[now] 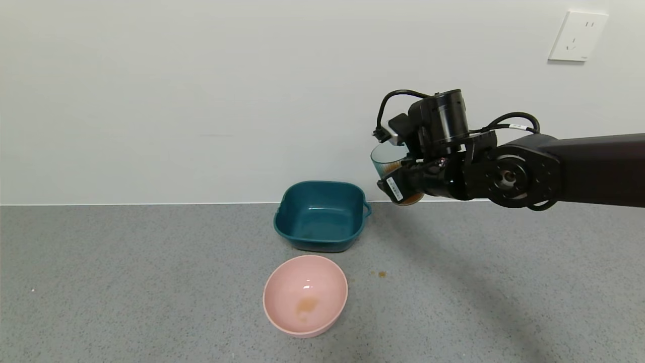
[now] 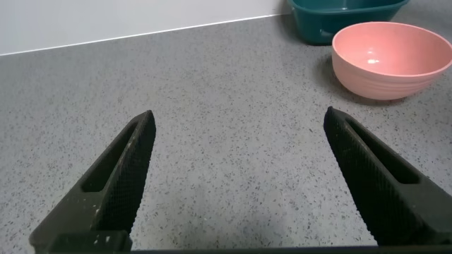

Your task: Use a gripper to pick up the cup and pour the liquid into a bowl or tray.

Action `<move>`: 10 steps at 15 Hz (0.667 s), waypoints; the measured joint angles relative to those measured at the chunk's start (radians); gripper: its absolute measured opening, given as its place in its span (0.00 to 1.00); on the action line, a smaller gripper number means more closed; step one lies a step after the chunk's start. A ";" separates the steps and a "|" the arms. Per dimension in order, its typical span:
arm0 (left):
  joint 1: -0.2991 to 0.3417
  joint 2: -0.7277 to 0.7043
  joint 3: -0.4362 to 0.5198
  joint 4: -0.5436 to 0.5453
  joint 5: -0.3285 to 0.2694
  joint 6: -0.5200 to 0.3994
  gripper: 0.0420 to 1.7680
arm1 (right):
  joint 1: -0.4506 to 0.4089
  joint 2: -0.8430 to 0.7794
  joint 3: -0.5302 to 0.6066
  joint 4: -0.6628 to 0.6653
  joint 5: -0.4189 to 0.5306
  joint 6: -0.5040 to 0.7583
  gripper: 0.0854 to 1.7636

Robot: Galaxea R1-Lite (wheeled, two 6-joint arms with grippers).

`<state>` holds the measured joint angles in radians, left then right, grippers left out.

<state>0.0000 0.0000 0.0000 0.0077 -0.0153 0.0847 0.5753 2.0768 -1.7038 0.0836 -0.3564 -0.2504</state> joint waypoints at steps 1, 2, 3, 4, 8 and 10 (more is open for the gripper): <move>0.000 0.000 0.000 0.000 0.000 0.000 0.97 | 0.004 0.009 -0.012 0.016 0.000 -0.009 0.75; 0.000 0.000 0.000 0.000 0.000 0.000 0.97 | 0.007 0.014 -0.021 0.027 -0.001 -0.028 0.75; 0.000 0.000 0.000 0.000 0.000 0.000 0.97 | 0.007 0.018 -0.029 0.032 -0.001 -0.053 0.75; 0.000 0.000 0.000 0.000 0.000 0.000 0.97 | 0.007 0.022 -0.034 0.034 -0.008 -0.082 0.75; 0.000 0.000 0.000 0.000 0.000 0.000 0.97 | 0.019 0.042 -0.070 0.051 -0.060 -0.177 0.75; 0.000 0.000 0.000 0.000 0.000 0.000 0.97 | 0.034 0.051 -0.093 0.085 -0.065 -0.184 0.75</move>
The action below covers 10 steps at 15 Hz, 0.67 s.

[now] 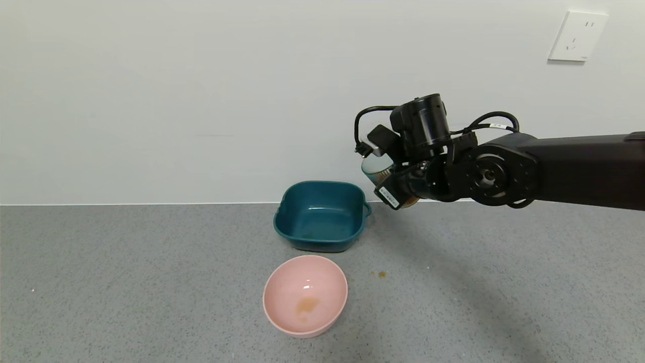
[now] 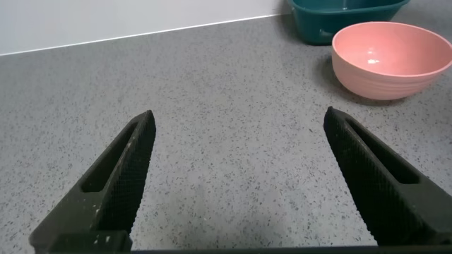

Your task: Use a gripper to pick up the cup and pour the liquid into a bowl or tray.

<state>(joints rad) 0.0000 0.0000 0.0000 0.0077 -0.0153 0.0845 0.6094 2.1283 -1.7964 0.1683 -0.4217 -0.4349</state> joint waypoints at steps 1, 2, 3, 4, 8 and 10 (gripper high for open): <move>0.000 0.000 0.000 0.000 0.000 0.000 0.97 | 0.010 0.006 -0.013 0.002 -0.011 -0.003 0.75; 0.000 0.000 0.000 0.000 0.000 0.000 0.97 | 0.021 0.016 -0.029 0.003 -0.024 -0.011 0.75; 0.000 0.000 0.000 0.000 0.000 0.000 0.97 | 0.029 0.024 -0.042 0.008 -0.036 -0.022 0.75; 0.000 0.000 0.000 0.000 0.000 0.000 0.97 | 0.035 0.033 -0.058 0.018 -0.040 -0.035 0.75; 0.000 0.000 0.000 0.000 0.000 0.000 0.97 | 0.042 0.054 -0.125 0.071 -0.079 -0.104 0.75; 0.000 0.000 0.000 0.000 0.000 0.000 0.97 | 0.050 0.061 -0.136 0.075 -0.097 -0.144 0.75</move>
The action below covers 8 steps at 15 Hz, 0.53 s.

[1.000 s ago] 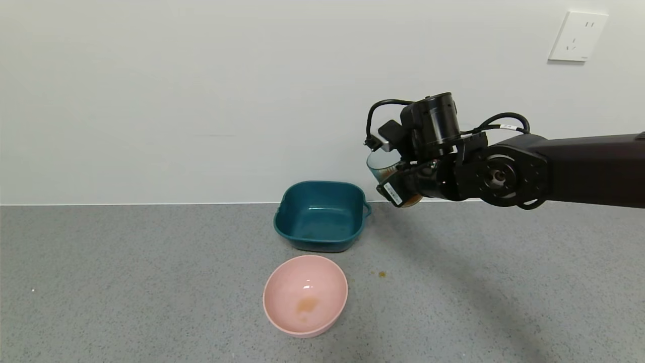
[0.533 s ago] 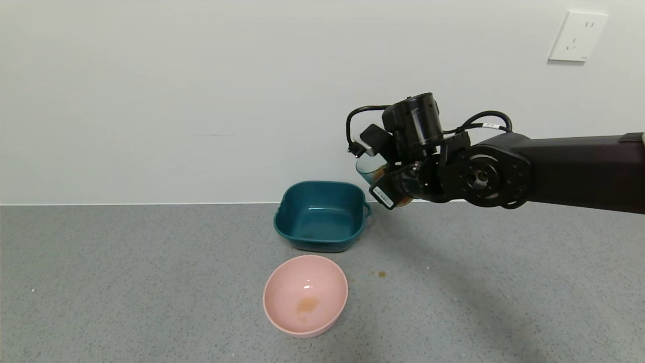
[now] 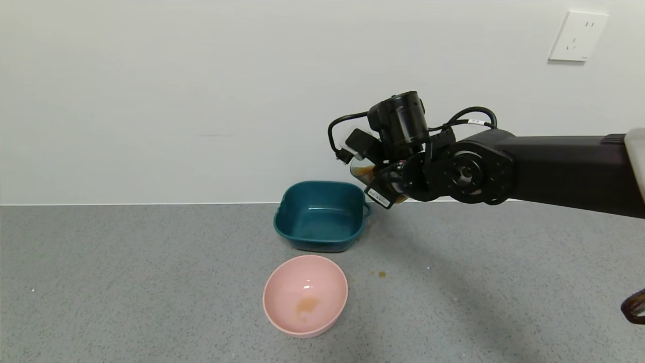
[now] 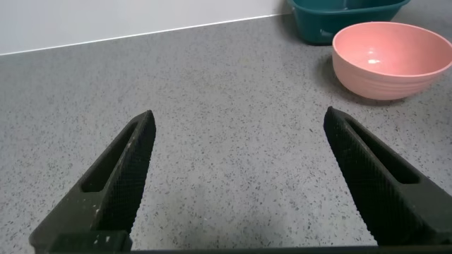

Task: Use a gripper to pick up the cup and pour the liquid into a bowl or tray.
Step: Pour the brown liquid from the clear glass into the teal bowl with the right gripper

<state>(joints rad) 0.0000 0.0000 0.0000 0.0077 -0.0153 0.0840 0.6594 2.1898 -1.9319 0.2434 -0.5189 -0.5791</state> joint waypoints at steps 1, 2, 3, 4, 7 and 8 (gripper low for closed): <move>0.000 0.000 0.000 0.000 0.000 0.001 0.97 | 0.005 0.004 -0.002 0.001 -0.003 -0.010 0.75; 0.000 0.000 0.000 0.000 0.000 0.000 0.97 | 0.009 0.009 -0.003 0.004 -0.003 -0.015 0.75; 0.000 0.000 0.000 0.000 0.000 0.000 0.97 | 0.013 0.015 -0.003 0.005 -0.004 -0.017 0.75; 0.000 0.000 0.000 0.000 0.000 0.000 0.97 | 0.017 0.021 -0.004 0.006 -0.009 -0.019 0.75; 0.000 0.000 0.000 0.000 0.000 0.001 0.97 | 0.026 0.038 -0.007 0.004 -0.053 -0.059 0.75; 0.000 0.000 0.000 0.000 0.000 0.000 0.97 | 0.027 0.043 -0.008 0.004 -0.056 -0.069 0.75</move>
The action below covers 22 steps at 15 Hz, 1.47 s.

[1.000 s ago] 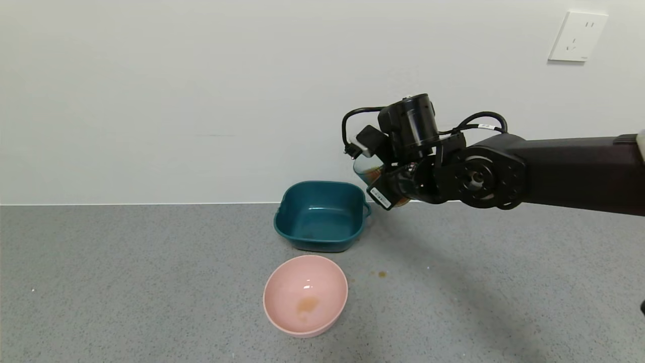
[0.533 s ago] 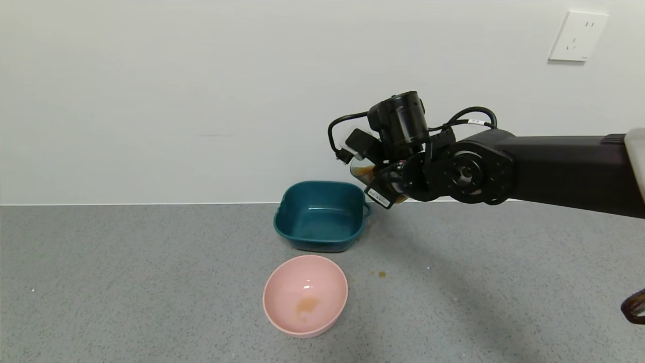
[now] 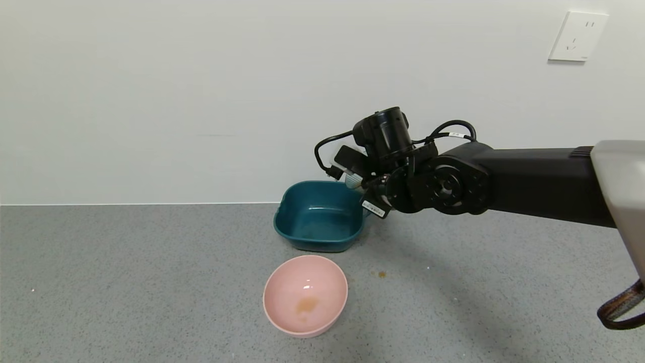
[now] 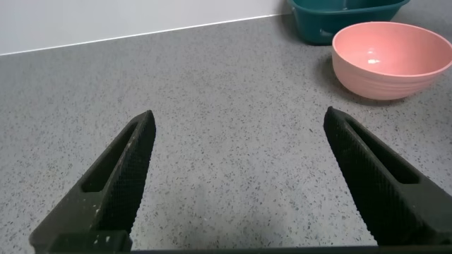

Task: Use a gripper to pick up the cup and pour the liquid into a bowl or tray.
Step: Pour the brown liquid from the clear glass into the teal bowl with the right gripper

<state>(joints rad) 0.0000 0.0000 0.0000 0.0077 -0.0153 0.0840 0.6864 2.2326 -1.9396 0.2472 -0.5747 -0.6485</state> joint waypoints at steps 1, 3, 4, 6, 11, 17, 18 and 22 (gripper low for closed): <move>0.000 0.000 0.000 0.000 0.000 0.000 0.97 | 0.003 0.004 0.000 0.000 -0.006 -0.007 0.75; 0.000 0.000 0.000 0.000 0.000 0.001 0.97 | 0.009 0.012 -0.001 -0.002 -0.020 -0.030 0.75; 0.000 0.000 0.000 0.000 0.000 0.000 0.97 | 0.012 0.015 -0.001 -0.005 -0.026 -0.046 0.75; 0.000 0.000 0.000 0.000 0.000 0.001 0.97 | 0.019 0.022 -0.011 -0.005 -0.029 -0.074 0.75; 0.000 0.000 0.000 0.000 0.000 0.000 0.97 | 0.029 0.033 -0.026 -0.017 -0.072 -0.174 0.75; 0.000 0.000 0.000 0.000 0.000 0.000 0.97 | 0.029 0.050 -0.028 -0.017 -0.081 -0.260 0.75; 0.000 0.000 0.000 0.000 0.000 0.000 0.97 | 0.029 0.052 -0.028 -0.018 -0.089 -0.274 0.75; 0.000 0.000 0.000 0.000 0.000 0.001 0.97 | 0.029 0.060 -0.030 -0.046 -0.117 -0.353 0.75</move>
<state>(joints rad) 0.0000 0.0000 0.0000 0.0077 -0.0149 0.0847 0.7149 2.2923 -1.9696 0.2011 -0.6921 -1.0015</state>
